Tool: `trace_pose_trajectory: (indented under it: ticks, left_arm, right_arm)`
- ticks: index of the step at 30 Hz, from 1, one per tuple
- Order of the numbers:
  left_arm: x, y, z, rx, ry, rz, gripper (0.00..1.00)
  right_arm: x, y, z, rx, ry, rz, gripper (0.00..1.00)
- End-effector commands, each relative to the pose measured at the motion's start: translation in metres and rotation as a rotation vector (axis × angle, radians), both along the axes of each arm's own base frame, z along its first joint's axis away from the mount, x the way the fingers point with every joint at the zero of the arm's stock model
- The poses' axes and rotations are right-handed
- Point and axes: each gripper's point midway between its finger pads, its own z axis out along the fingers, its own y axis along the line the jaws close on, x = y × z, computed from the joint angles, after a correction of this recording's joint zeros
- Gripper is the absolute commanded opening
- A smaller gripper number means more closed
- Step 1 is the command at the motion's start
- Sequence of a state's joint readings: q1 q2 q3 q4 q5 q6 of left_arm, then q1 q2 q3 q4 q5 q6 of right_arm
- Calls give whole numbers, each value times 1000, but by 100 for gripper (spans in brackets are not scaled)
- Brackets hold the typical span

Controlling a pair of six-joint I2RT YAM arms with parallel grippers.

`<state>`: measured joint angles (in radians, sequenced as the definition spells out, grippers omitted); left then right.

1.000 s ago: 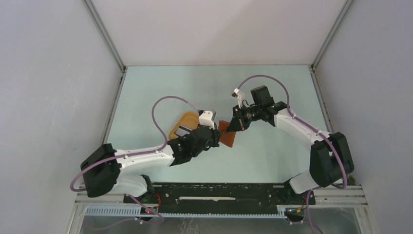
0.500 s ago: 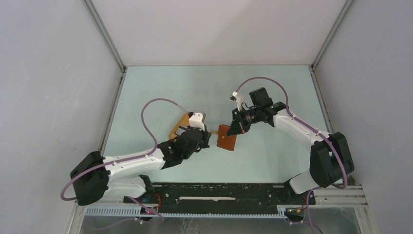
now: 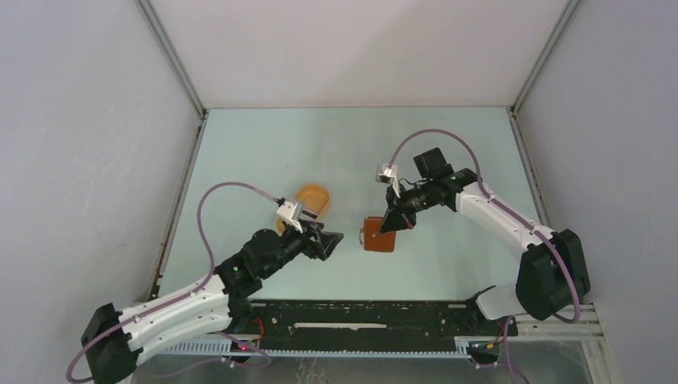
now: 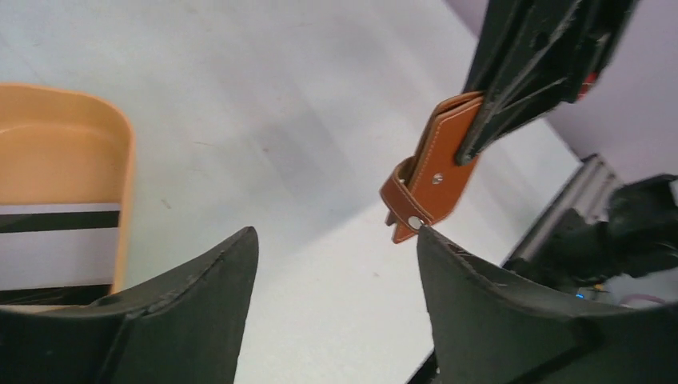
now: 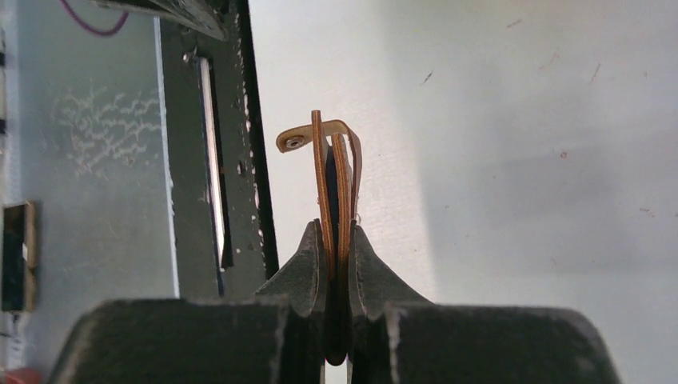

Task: Put the credit cards into the card holder
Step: Open the card holder at the center of the board.

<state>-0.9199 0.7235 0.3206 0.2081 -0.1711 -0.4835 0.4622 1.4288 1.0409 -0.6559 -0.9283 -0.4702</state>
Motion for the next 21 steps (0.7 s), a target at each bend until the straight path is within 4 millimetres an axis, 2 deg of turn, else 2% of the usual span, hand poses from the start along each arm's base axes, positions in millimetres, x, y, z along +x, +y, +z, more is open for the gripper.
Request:
trace_pose_trajectory:
  ticks: [1,3,7,9,13,21]
  left_arm:
    - [-28,-12,17,-86,-104,-189,83]
    - [-38,-19,25,-134,-129,-261,88]
    - [-57,-36,32,-153,-141,-406,88]
    - [-60,-44,27,-144,-121,-449,89]
    - [-60,-57,19,-109,-95,-477,99]
    - [-56,-78,15,-83,-89,-480,98]
  right_arm:
    - [-23,0,17,86,-231,232,0]
    - [-35,-2,13,100,-328,328,0]
    - [-48,-5,9,123,-435,409,0]
    - [-51,-6,9,134,-443,426,0]
    - [-53,-6,9,139,-438,433,0]
    - [-54,-5,9,146,-425,433,0]
